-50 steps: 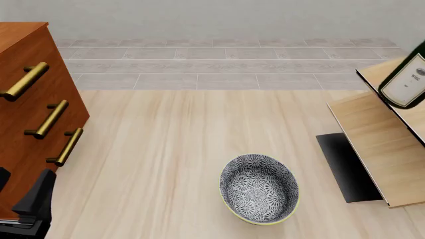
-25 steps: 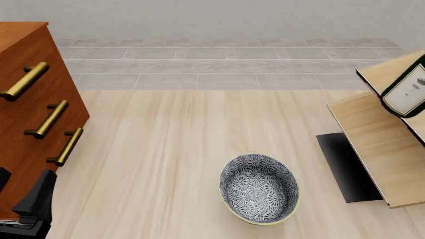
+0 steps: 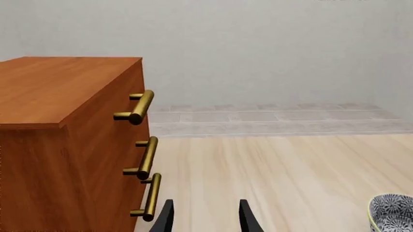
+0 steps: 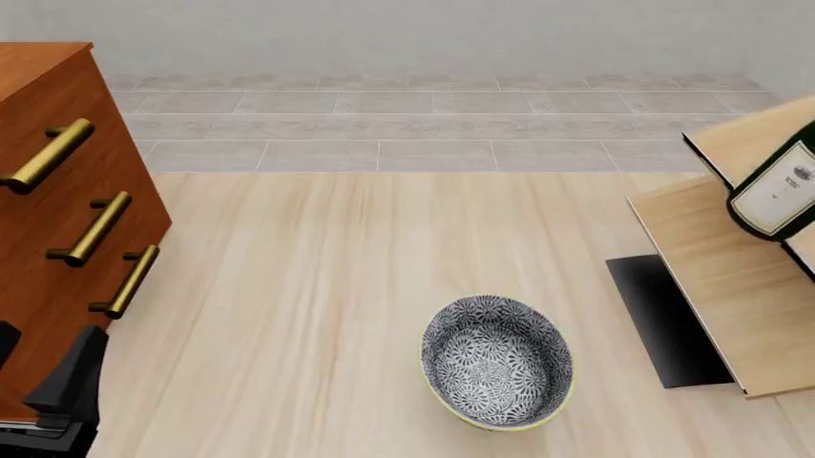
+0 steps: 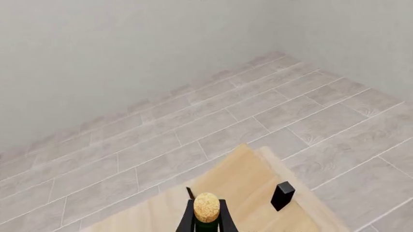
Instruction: Put the wine bottle on the wine rack.
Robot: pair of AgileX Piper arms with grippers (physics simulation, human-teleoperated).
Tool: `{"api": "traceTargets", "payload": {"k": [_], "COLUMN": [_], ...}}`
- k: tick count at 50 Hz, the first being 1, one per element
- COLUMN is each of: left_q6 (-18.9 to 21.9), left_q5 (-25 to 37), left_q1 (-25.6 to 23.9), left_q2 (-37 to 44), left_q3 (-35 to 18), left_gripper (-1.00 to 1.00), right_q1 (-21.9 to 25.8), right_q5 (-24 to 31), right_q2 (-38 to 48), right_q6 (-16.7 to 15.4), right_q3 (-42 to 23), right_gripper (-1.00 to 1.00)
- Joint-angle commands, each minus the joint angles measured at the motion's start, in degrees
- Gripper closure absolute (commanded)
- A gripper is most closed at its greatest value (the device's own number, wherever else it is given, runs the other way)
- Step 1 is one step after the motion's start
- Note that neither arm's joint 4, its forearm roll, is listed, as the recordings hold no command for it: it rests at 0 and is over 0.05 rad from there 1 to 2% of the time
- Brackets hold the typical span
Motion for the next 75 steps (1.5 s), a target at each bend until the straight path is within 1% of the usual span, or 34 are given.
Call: {"api": "traceTargets", "payload": {"k": [1, 14, 23, 36, 45, 46, 49, 57, 65, 75], "left_q6": [0.0, 0.3, 0.3, 0.4, 0.4, 0.4, 0.4, 0.6, 0.5, 0.3], "left_q5": [-0.1, -0.1, -0.2, -0.1, -0.2, -0.2, -0.2, 0.4, 0.4, 0.7], "left_q1": [-0.1, -0.6, -0.8, -0.7, -0.6, -0.6, -0.5, -0.7, -0.6, -0.5], "left_q2": [0.1, 0.0, 0.3, 0.3, 0.6, 0.6, 0.6, 0.6, 0.6, 0.6], "left_q3": [0.0, 0.0, 0.0, 0.0, 0.0, 0.0, 0.0, 0.0, 0.0, 0.0], "left_gripper": [-1.00, -1.00, -1.00, -1.00, -1.00, -1.00, -1.00, -1.00, -1.00, -1.00], "right_q1": [-1.0, -2.4, -5.3, -8.1, -10.1, -10.7, -10.6, -12.5, -13.3, -15.2], "right_q5": [-1.3, -2.3, -3.2, -4.1, -4.5, -4.6, -4.7, -5.2, -6.1, -6.8], "right_q2": [0.5, 1.3, 3.1, 5.4, 7.9, 8.3, 8.8, 10.3, 11.2, 12.8], "right_q6": [1.1, 1.5, 1.6, 2.2, 1.8, 2.2, 2.1, 1.8, 2.1, 1.5], "right_q3": [1.4, 2.4, 2.4, 1.6, 0.3, 0.1, -0.2, -0.7, 0.0, 0.2], "right_gripper": [1.00, 1.00, 1.00, 1.00, 1.00, 1.00, 1.00, 1.00, 1.00, 1.00]}}
